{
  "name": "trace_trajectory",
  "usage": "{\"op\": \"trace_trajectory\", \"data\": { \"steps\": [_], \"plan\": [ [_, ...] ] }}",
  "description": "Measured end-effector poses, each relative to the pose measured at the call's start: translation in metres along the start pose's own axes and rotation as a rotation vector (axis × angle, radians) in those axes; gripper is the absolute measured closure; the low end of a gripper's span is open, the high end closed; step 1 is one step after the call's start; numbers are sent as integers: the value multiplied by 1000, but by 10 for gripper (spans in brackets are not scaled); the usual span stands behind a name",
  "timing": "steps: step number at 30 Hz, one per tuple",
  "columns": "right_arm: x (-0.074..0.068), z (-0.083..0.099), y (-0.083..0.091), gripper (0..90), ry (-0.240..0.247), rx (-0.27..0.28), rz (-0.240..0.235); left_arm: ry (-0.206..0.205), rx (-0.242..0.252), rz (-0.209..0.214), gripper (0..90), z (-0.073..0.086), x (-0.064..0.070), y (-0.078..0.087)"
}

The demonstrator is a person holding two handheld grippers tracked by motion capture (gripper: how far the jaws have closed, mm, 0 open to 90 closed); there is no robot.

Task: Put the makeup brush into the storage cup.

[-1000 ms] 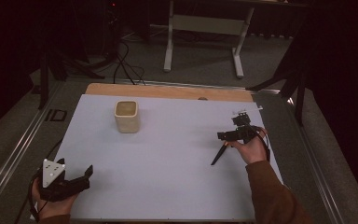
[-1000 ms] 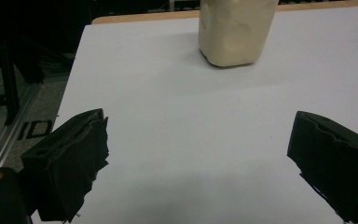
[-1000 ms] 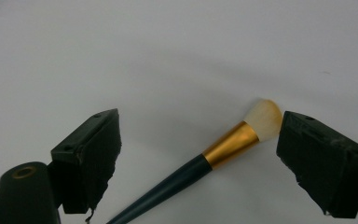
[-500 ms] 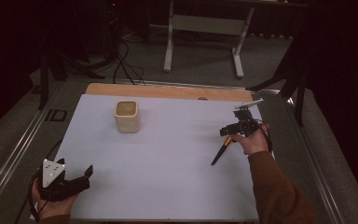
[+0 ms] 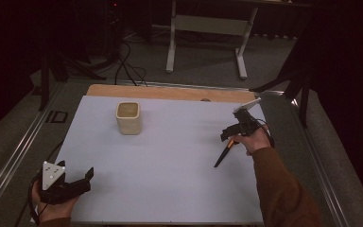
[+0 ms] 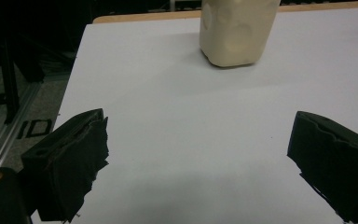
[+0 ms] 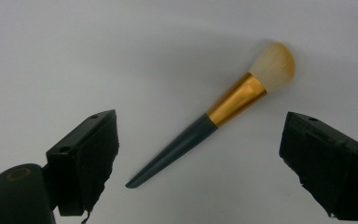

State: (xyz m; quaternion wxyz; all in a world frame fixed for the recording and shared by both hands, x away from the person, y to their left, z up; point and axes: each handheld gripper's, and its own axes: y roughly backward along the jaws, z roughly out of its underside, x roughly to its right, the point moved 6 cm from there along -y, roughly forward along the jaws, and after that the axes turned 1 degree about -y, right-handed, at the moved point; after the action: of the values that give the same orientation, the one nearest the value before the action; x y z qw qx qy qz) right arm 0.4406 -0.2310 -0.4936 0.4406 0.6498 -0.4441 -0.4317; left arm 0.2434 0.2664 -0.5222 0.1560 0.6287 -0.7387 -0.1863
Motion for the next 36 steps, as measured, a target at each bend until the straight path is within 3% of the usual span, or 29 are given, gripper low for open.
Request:
{"op": "trace_trajectory", "data": {
  "steps": [18,36],
  "plan": [
    [0,2,-27,137,15,-56,70,1,4,0,51,0,0,1],
    [6,11,-57,185,-23,-112,101,0,4,0,52,-1,0,1]
  ]
}}
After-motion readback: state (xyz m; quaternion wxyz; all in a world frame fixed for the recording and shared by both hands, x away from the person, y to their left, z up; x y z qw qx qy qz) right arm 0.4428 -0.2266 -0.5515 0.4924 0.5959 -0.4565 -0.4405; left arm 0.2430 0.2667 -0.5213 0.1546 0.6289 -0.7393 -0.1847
